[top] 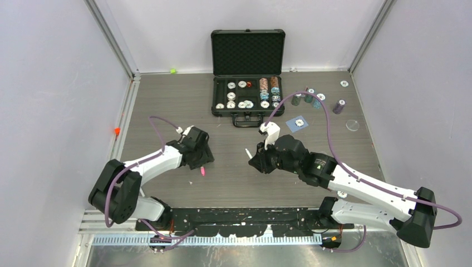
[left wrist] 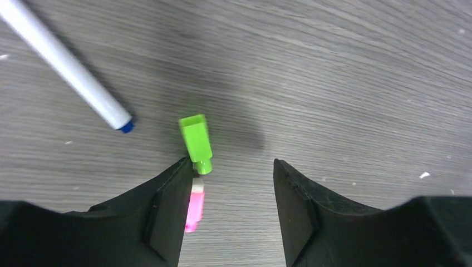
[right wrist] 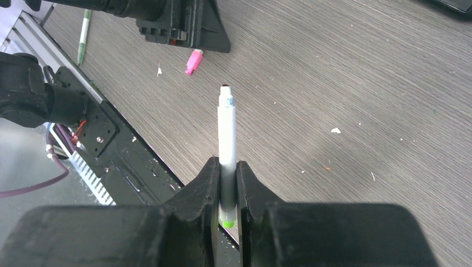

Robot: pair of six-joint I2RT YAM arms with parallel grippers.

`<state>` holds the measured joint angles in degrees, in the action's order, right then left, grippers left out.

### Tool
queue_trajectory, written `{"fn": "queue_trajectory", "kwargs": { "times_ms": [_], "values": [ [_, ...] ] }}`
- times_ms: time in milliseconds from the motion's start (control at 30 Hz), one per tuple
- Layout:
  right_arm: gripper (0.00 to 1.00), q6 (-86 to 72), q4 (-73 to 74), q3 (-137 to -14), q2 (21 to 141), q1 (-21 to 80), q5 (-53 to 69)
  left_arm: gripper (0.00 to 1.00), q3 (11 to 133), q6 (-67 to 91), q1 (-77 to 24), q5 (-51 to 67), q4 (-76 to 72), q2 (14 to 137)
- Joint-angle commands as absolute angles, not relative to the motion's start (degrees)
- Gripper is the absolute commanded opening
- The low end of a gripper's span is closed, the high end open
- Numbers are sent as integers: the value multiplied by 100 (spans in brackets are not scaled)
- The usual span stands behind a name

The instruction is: Insert the pens into the pen caps

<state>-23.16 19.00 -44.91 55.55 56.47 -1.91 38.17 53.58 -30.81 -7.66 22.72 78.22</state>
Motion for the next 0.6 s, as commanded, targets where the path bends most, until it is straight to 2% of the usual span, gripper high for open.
{"fn": "queue_trajectory", "kwargs": {
  "times_ms": [0,167,400,567],
  "values": [
    [0,-2400,1784,-4716,5445,5672,-340,57,3949,5547,-3312,-337,1861,8234],
    [0,-2387,1859,-4739,5385,5681,-373,57,4250,5344,-3511,-333,1898,8426],
    [1,-2427,1881,-4729,5316,5681,-414,66,4635,4757,-3637,-873,2558,8099],
    [1,-2467,1880,-4738,5305,5691,-422,68,5039,4119,-3695,-1129,3104,8008]
  ]
}}
